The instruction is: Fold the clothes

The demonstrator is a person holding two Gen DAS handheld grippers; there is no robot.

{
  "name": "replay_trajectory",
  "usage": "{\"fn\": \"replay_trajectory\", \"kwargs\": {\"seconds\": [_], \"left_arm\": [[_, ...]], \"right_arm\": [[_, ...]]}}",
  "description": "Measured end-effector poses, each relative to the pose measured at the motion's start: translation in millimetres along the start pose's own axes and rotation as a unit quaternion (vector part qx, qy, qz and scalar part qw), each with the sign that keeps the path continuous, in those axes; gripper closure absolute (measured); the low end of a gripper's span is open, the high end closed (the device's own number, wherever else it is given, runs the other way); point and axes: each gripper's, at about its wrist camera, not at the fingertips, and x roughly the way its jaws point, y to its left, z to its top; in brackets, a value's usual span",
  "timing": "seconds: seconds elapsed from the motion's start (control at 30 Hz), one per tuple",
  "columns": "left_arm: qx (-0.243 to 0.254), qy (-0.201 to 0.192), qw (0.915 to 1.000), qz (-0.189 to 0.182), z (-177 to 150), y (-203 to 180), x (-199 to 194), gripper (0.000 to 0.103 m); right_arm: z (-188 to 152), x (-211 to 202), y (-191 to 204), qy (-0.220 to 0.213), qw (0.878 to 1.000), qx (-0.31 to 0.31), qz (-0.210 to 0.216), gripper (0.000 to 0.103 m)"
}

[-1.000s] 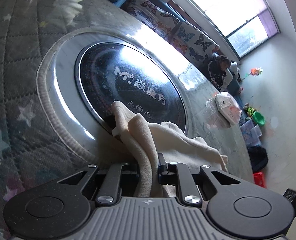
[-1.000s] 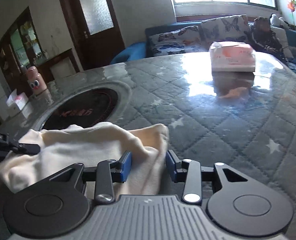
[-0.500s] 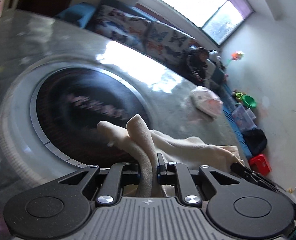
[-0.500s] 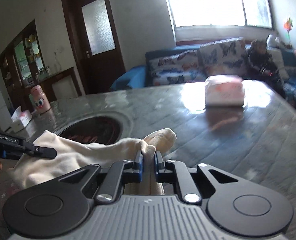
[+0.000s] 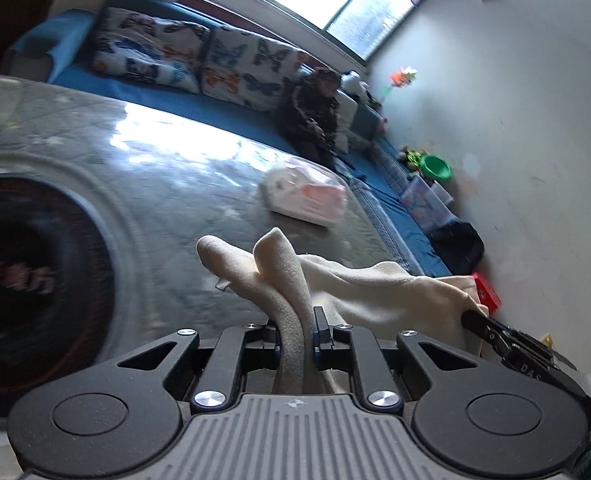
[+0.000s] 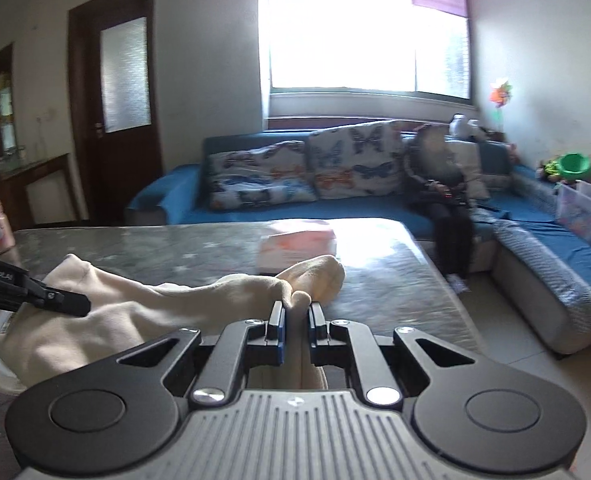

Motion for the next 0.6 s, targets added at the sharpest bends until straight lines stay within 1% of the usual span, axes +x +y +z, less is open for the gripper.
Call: {"fn": "replay_trajectory", "kwargs": {"seconds": [0.1,0.27,0.4,0.53,0.6], "left_arm": [[0.007,0.010,0.9999,-0.003,2.6,-11.7,19.2,0.088],[0.014,0.034,0.9993,-0.002,-0.9,-18.6,46.3,0.088],[0.013,0.058,0.9982,0.010,-9.4,-11.4,64.2,0.088],[0.007,0.082,0.9963,0.024,-19.0,0.1,78.4,0.088],[0.006,0.087,0.9958,0.030,-21.6,5.3,79.9,0.083]], "right_arm": [[-1.6,7.7,-15.6,0.008,1.000,0.007,-0.015,0.093],[-10.7,22.2,-38.1,0.023,0.999,0.022,-0.035,0.093],[-26.6,39.0,-48.1,0.048,0.998,0.030,-0.042,0.093],[-45.8,62.1,-56.0,0.083,0.995,0.041,-0.048,0.093],[-52.6,67.6,-57.0,0.095,0.993,0.044,-0.050,0.091]]}}
